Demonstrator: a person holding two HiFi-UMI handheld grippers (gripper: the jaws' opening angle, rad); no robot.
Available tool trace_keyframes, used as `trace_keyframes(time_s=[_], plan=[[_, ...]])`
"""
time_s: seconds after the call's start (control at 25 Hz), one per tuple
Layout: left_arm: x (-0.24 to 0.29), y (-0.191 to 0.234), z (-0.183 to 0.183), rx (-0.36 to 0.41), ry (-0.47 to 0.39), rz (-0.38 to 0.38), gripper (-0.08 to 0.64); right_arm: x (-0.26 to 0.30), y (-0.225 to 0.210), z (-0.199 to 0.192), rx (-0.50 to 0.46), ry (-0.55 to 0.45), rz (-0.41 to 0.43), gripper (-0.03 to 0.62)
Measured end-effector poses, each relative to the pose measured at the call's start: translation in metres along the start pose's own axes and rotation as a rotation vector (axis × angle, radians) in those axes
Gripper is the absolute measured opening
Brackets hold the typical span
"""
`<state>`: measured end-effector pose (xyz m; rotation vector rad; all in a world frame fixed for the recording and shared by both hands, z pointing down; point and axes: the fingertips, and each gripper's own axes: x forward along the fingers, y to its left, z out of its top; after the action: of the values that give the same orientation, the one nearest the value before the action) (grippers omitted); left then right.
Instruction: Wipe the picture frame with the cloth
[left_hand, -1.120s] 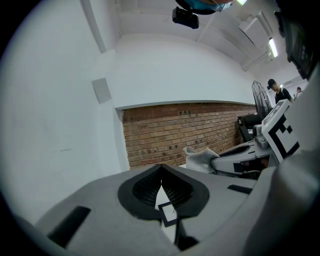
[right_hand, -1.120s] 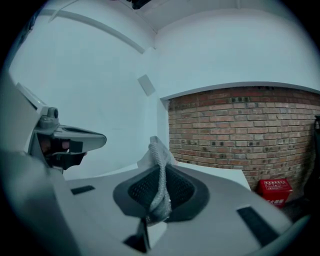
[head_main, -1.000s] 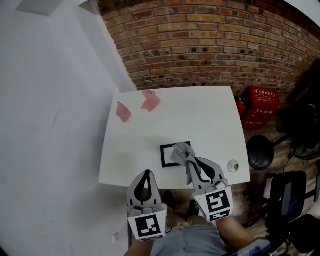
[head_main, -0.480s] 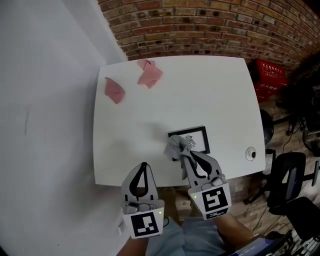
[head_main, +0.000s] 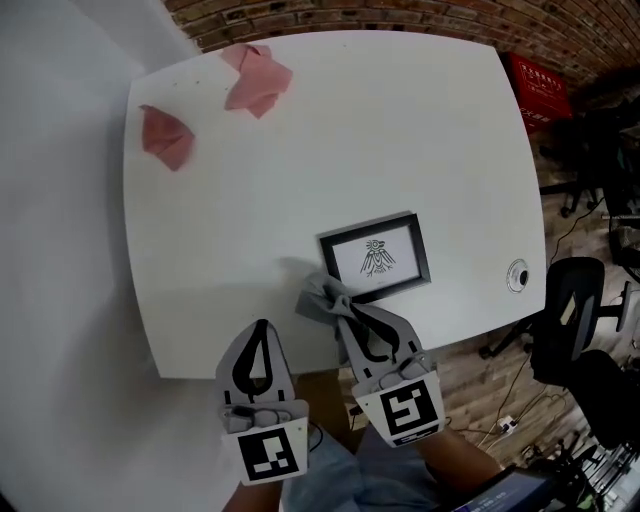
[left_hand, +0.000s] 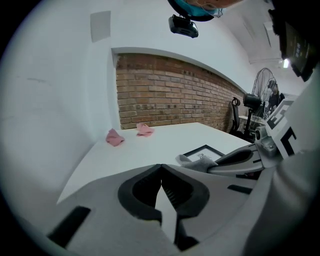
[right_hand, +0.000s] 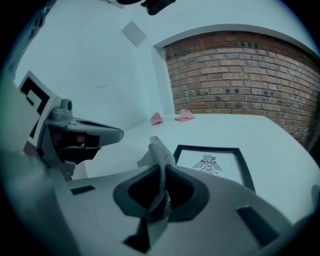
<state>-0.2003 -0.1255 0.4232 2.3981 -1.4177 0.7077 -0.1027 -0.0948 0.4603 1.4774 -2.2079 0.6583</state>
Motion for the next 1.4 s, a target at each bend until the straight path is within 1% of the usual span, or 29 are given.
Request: trace_keyframes(time_s=[0.16, 0.56, 0.8, 1.4], plan=[[0.010, 0.002, -0.011, -0.011, 0.024, -0.019, 0.009, 0.006, 0.002, -0.013, 0.008, 0.038, 0.004, 0.037], [0.013, -0.001, -0.012, 0.006, 0.018, -0.020, 0.009, 0.007, -0.004, -0.017, 0.024, 0.032, -0.006, 0.035], [0.011, -0.012, -0.005, 0.018, 0.011, -0.026, 0.009, -0.001, -0.015, -0.019, 0.057, 0.027, -0.019, 0.035], [0.015, -0.044, 0.002, 0.051, 0.014, -0.060, 0.009, -0.017, -0.055, -0.028, 0.073, 0.015, -0.084, 0.035]])
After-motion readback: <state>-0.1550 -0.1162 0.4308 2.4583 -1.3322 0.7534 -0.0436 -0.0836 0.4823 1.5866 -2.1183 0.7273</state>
